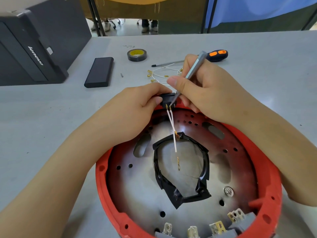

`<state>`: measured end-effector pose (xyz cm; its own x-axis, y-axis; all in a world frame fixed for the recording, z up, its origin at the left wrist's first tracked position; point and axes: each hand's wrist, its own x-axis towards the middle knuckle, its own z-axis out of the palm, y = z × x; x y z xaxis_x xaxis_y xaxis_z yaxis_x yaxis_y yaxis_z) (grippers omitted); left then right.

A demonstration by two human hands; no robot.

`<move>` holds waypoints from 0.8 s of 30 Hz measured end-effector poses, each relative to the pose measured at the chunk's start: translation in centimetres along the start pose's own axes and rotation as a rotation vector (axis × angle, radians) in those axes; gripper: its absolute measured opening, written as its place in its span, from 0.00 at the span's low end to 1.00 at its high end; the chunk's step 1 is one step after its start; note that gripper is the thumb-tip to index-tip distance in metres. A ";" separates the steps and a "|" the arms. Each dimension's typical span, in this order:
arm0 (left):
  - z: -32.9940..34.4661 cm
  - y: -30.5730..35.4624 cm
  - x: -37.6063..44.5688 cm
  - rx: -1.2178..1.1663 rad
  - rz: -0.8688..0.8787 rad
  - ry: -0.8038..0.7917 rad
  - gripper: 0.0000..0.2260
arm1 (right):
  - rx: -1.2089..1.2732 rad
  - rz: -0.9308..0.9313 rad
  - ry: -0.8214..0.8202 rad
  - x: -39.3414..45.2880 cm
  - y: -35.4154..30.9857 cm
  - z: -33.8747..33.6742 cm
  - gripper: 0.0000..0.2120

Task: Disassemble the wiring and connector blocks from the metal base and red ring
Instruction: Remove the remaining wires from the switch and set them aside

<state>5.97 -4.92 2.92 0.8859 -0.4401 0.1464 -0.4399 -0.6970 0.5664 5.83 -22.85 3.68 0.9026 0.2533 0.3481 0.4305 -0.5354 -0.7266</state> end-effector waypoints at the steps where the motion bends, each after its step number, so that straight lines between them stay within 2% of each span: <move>1: 0.0 0.0 0.0 0.000 0.001 -0.001 0.15 | -0.015 -0.009 0.004 -0.1 0.0 0.0 0.14; 16: 0.1 -0.2 0.2 0.038 -0.007 0.001 0.14 | 0.105 0.148 -0.086 1.1 0.0 -0.1 0.14; 24: 0.0 0.0 0.0 0.005 -0.007 -0.002 0.15 | 0.008 0.047 -0.001 0.0 -0.2 0.0 0.14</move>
<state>5.99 -4.91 2.92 0.8885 -0.4366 0.1411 -0.4347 -0.7028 0.5631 5.73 -22.75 3.80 0.9218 0.2292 0.3127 0.3877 -0.5404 -0.7468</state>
